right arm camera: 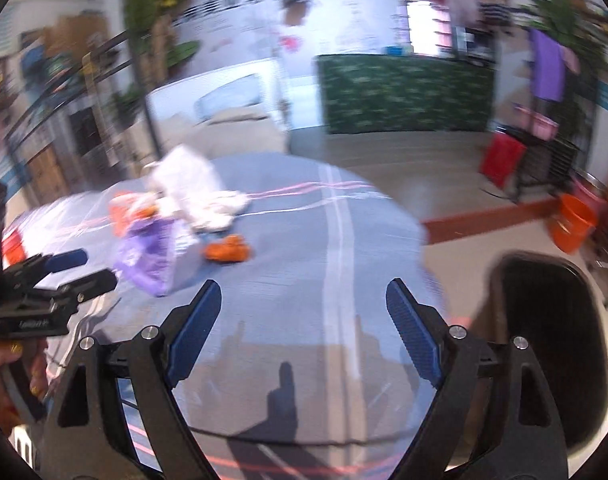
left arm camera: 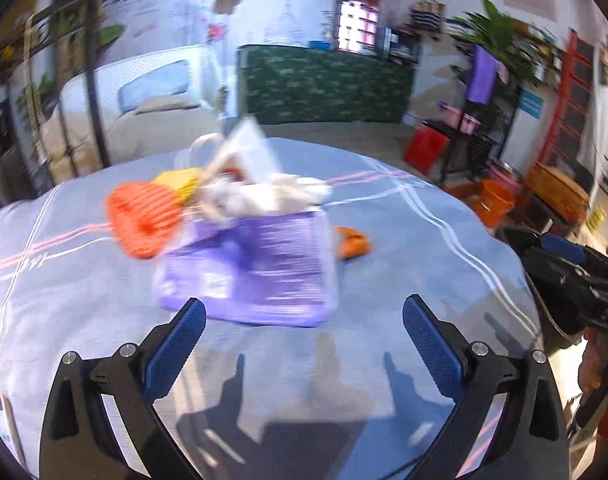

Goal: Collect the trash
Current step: 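Move both tools back over the remaining trash on the bed, then grasp the orange mesh net with the left gripper while the right gripper grasps white tissue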

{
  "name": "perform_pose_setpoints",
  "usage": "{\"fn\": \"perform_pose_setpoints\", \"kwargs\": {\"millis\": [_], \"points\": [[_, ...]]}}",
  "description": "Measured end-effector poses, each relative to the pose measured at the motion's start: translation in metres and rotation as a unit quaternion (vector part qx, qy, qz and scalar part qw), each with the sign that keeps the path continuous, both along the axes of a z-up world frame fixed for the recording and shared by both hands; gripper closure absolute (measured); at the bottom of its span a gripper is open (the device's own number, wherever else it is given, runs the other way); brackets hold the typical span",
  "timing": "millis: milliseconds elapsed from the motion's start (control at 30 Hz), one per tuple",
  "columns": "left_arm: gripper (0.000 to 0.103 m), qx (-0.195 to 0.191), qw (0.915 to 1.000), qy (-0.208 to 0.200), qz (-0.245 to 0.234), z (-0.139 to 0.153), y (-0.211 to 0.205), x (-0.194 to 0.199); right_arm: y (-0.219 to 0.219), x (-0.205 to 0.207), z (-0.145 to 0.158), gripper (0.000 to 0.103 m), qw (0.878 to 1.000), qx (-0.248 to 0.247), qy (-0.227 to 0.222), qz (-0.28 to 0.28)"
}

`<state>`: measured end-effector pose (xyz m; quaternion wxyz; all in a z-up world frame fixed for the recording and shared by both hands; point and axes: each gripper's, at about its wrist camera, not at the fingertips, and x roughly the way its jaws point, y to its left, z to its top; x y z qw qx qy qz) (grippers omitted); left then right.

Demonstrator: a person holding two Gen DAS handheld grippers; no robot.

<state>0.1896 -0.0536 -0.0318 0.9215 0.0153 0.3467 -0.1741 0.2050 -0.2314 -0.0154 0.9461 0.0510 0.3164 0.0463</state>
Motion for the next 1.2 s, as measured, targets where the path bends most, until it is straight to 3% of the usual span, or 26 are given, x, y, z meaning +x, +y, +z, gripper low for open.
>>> {"fn": "perform_pose_setpoints", "kwargs": {"millis": [233,433,633,900,1000,1067,1133,1200], "points": [[0.013,-0.012,0.9993,0.009,0.034,0.000,0.051,0.024,0.055,0.045,-0.002,0.019,0.998,-0.006,0.016,0.068],[0.017,-0.018,0.9988,0.006,0.044,0.007,0.066,0.046,0.078,0.071,0.004,0.019,0.995,-0.024,0.019,0.099],[0.027,-0.081,0.9906,0.050,0.098,0.001,0.105,0.091,0.103,0.108,0.007,0.019,0.990,-0.036,0.019,0.138],[0.026,-0.090,0.9860,0.086,0.110,-0.011,0.115,0.142,0.127,0.167,-0.007,0.032,0.983,-0.050,0.049,0.170],[0.026,-0.092,0.9841,0.103,0.111,-0.019,0.113,0.157,0.133,0.185,-0.017,0.050,0.980,-0.040,0.071,0.180],[0.029,-0.098,0.9820,0.115,0.113,-0.027,0.114,0.163,0.137,0.187,-0.021,0.078,0.978,-0.042,0.078,0.190],[0.050,-0.104,0.9796,0.125,0.117,-0.033,0.115,0.165,0.140,0.186,-0.022,0.090,0.977,-0.044,0.070,0.196],[0.059,-0.116,0.9782,0.123,0.121,-0.033,0.120,0.161,0.140,0.182,-0.018,0.095,0.977,-0.034,0.060,0.203]]}}
